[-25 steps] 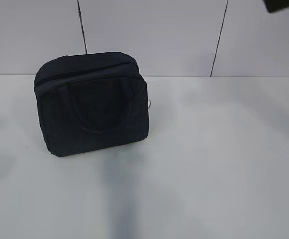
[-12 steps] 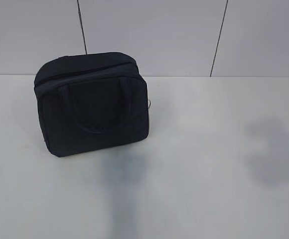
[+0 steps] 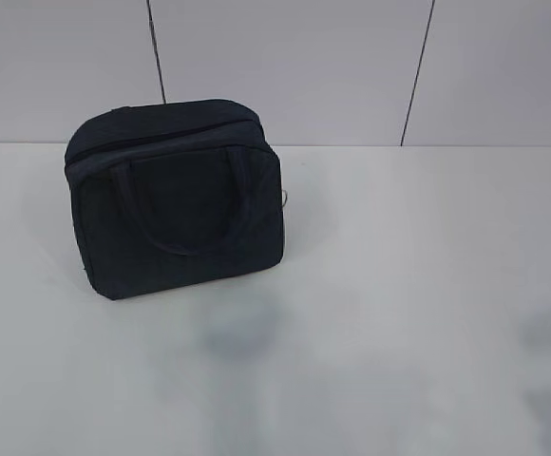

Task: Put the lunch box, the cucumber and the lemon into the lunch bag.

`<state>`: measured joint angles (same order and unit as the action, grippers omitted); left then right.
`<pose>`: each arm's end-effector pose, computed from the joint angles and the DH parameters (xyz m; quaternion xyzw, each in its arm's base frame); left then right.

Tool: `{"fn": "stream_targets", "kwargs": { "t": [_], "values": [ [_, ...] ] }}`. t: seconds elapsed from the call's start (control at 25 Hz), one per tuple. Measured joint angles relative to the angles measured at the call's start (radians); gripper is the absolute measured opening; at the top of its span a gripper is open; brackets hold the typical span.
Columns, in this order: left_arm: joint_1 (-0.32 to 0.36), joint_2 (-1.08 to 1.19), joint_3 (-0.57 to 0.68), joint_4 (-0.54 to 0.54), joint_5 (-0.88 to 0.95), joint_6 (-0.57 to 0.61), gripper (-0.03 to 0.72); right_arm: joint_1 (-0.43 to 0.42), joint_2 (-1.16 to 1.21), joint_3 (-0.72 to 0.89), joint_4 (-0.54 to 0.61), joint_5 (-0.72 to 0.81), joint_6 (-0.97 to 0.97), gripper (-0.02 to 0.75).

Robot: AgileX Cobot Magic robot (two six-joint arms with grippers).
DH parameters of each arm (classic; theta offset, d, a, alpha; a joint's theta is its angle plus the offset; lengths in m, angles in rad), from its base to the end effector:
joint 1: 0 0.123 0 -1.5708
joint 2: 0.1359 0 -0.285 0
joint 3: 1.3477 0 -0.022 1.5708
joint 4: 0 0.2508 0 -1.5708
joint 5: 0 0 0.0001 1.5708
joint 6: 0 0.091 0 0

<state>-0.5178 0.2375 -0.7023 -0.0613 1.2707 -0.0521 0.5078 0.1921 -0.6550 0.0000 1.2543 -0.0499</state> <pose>0.0017 -0.0071 0.3174 0.2138 0.8847 -0.1453 0.3879 0.0016 0.0009 0.3057 -0.2498 0.8725 0.0953 0.4089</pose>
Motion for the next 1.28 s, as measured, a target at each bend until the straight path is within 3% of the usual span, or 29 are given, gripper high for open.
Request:
{"fn": "stream_targets", "kwargs": {
  "t": [0.28, 0.64, 1.28],
  "values": [
    [0.0, 0.0, 0.099, 0.0, -0.054, 0.0, 0.441, 0.0, -0.002, 0.158, 0.0, -0.095, 0.017, 0.561],
    [0.0, 0.0, 0.176, 0.002, -0.164, 0.0, 0.441, 0.0, -0.002, 0.164, -0.007, -0.109, 0.02, 0.561],
    [0.0, 0.0, 0.177, 0.002, -0.178, 0.0, 0.441, 0.0, -0.002, 0.164, -0.007, -0.111, 0.022, 0.561]
  ]
}}
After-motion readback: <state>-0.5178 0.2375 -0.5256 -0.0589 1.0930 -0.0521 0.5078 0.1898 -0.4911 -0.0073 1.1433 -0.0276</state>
